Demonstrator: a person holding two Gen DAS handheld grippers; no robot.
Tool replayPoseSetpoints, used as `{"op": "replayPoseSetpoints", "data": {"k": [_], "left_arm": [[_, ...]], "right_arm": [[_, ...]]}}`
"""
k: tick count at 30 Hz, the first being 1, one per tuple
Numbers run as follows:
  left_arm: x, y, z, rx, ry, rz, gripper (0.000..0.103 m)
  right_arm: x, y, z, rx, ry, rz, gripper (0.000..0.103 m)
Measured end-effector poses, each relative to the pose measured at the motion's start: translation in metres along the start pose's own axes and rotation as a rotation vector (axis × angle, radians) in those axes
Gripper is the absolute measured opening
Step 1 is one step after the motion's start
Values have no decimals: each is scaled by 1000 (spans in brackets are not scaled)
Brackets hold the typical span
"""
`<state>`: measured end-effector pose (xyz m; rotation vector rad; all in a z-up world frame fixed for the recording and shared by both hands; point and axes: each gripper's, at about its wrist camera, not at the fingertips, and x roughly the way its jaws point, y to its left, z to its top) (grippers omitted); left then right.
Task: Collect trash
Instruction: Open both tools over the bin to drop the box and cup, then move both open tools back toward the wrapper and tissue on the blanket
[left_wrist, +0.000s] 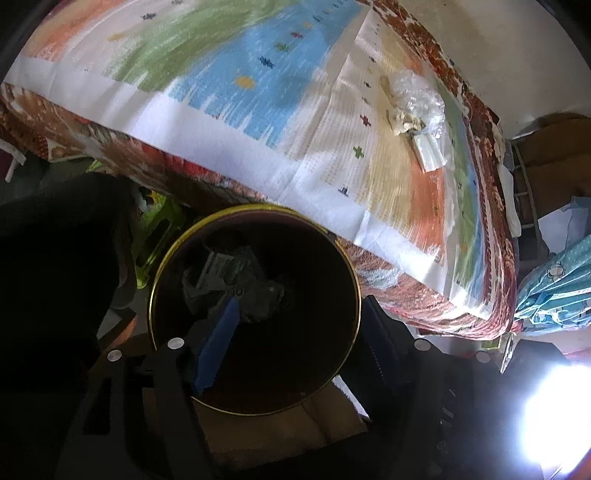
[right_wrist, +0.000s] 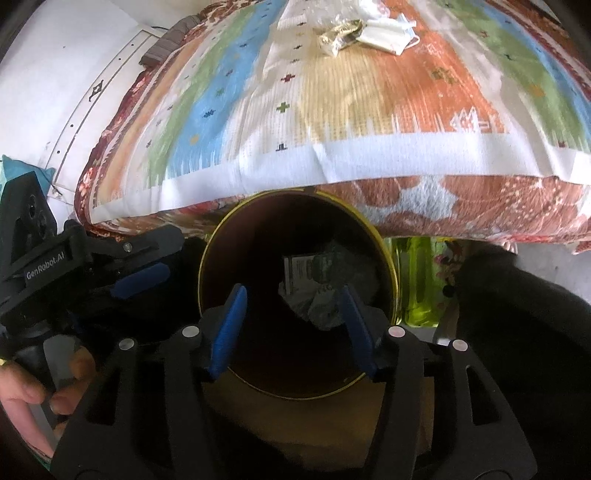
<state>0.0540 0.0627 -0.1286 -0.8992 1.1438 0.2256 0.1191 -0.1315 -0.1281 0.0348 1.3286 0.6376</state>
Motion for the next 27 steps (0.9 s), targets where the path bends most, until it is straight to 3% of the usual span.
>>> {"op": "replayPoseSetpoints", "data": {"k": [7, 12, 17, 27], "left_arm": [[-15, 3, 7, -21, -100, 32, 76], [-32, -7, 11, 34, -198, 43, 82], [-30, -9, 17, 41, -187, 53, 83], [-38, -27, 30, 129, -240, 107, 93]], "right_arm": [[-17, -2, 9, -10, -80, -34, 53], [-29, -1, 15, -33, -127, -56, 61], [-42, -3, 23, -41, -167, -64, 66], [-68, -6, 37, -68, -250, -106, 78]]}}
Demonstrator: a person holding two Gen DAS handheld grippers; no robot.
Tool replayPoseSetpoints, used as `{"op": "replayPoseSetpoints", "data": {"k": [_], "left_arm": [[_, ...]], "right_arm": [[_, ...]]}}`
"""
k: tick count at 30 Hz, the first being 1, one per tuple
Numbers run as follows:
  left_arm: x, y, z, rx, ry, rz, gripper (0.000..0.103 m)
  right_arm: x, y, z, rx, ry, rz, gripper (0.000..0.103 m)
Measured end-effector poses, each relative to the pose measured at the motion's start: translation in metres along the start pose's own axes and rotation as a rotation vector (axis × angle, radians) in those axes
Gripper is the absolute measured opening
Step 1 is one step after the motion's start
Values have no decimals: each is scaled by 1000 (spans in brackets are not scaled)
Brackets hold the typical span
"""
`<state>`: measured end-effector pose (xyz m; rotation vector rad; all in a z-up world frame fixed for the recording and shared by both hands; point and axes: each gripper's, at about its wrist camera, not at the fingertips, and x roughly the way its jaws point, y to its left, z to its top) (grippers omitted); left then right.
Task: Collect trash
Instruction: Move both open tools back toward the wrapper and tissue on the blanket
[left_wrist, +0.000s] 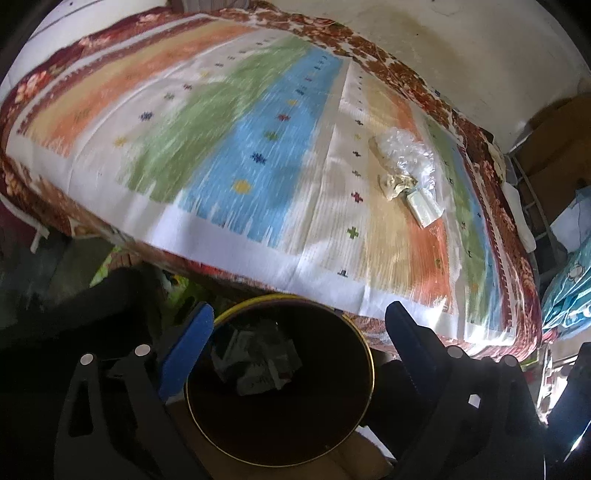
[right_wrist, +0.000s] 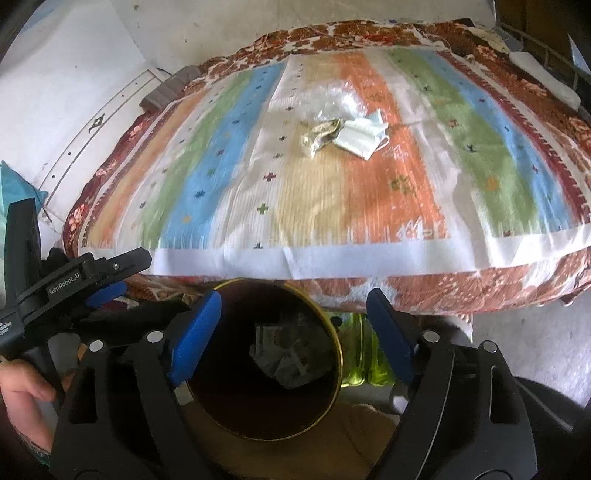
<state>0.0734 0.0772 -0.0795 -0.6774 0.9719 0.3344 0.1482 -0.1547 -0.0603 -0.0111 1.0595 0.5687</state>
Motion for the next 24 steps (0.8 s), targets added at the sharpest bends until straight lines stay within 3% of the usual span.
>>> {"op": "replayPoseSetpoints", "data": {"k": [10, 13, 20, 24], "left_arm": [[-3, -19, 17, 113, 10, 0, 97], [-6, -26, 25, 158, -10, 31, 97], [-7, -52, 56, 305, -51, 61, 97], [0, -67, 74, 383, -52, 38, 97]], "right_arm": [[-14, -2, 20, -52, -32, -22, 90], [-18, -5, 27, -61, -40, -24, 94], [-24, -9, 49, -137, -44, -70, 94], [-24, -7, 63, -218, -68, -120, 94]]}}
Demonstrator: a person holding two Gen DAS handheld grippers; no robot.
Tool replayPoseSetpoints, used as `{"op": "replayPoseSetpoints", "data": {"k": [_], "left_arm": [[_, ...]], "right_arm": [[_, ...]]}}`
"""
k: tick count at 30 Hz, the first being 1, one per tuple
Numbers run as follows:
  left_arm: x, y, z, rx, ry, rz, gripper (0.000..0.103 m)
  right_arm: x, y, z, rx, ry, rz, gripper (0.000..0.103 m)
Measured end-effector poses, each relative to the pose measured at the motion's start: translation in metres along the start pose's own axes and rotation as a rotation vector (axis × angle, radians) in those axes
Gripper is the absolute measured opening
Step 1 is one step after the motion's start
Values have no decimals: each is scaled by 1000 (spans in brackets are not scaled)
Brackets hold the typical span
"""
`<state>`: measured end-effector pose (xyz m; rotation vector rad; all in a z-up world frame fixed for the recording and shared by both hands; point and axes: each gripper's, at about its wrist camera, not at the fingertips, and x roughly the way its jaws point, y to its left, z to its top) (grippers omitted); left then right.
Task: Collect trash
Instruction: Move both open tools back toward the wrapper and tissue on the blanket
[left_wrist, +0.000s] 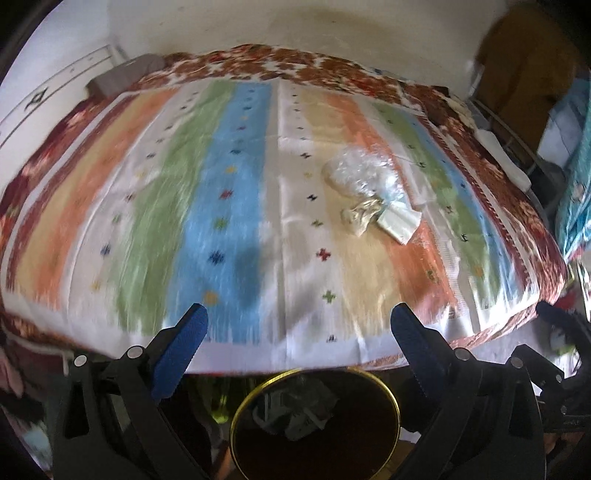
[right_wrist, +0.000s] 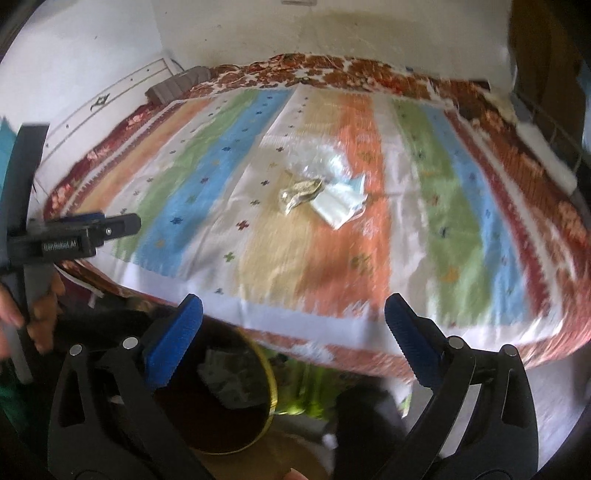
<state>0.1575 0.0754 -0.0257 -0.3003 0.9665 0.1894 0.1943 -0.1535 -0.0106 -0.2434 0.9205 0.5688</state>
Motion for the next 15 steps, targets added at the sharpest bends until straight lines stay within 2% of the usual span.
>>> {"op": "replayPoseSetpoints", "data": {"k": [4, 15], "left_arm": [[8, -3, 14, 25, 7, -33, 97], [46, -2, 49, 58, 40, -112, 97]], "right_arm": [[6, -4, 13, -27, 3, 22, 94], [36, -13, 39, -127, 9, -17, 94]]}}
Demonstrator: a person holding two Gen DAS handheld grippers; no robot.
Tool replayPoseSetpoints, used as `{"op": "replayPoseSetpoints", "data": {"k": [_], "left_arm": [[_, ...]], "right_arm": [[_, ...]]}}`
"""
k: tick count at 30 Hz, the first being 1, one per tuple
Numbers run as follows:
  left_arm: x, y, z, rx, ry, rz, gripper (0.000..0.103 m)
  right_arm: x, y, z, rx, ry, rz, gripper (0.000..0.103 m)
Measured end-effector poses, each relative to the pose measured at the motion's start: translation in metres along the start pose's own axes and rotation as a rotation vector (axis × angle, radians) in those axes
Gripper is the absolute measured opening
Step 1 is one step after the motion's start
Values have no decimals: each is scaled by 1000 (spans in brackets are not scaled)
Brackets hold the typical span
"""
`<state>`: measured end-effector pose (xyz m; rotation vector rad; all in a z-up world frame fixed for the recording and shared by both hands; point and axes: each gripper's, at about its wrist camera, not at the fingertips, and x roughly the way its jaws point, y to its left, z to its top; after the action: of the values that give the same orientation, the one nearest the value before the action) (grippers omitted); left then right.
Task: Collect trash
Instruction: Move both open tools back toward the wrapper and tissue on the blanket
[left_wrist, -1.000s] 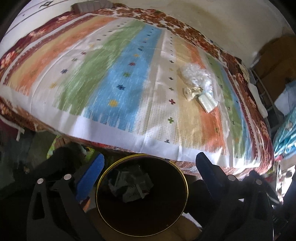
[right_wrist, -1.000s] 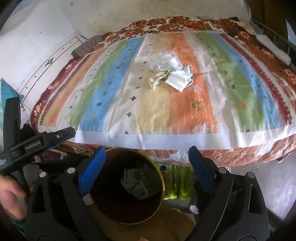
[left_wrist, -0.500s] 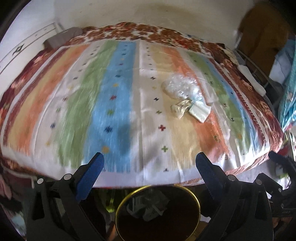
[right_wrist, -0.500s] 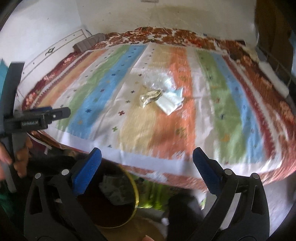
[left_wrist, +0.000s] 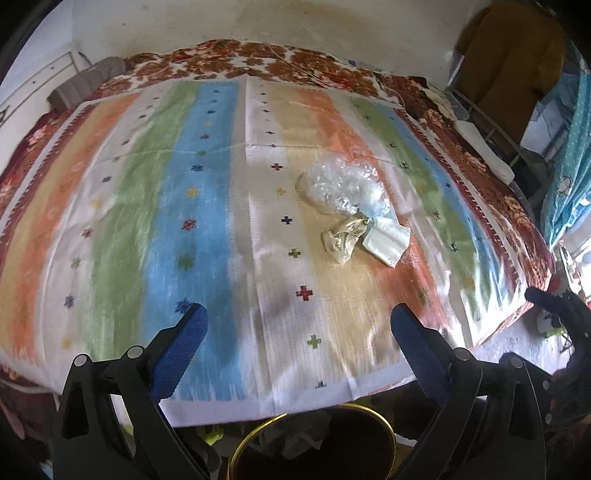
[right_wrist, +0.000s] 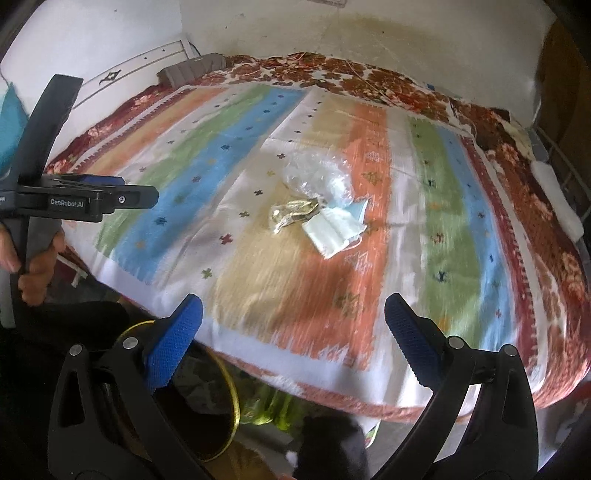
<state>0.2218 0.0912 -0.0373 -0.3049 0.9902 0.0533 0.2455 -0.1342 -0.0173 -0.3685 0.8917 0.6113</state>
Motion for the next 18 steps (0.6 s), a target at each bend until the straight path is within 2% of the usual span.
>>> {"op": "replayPoseSetpoints", "data": {"k": [5, 10, 13, 18], "left_arm": [[16, -6, 9, 36, 18, -56, 97], [31, -16, 14, 113, 13, -64, 97], [39, -14, 20, 104, 12, -93, 97], [51, -8, 29, 84, 17, -103, 96]], "right_arm": [[18, -6, 8, -8, 7, 10, 94], [28, -2, 15, -58, -32, 3, 93], [40, -1, 17, -79, -10, -38, 93], [54, -5, 20, -87, -1, -24, 93]]}}
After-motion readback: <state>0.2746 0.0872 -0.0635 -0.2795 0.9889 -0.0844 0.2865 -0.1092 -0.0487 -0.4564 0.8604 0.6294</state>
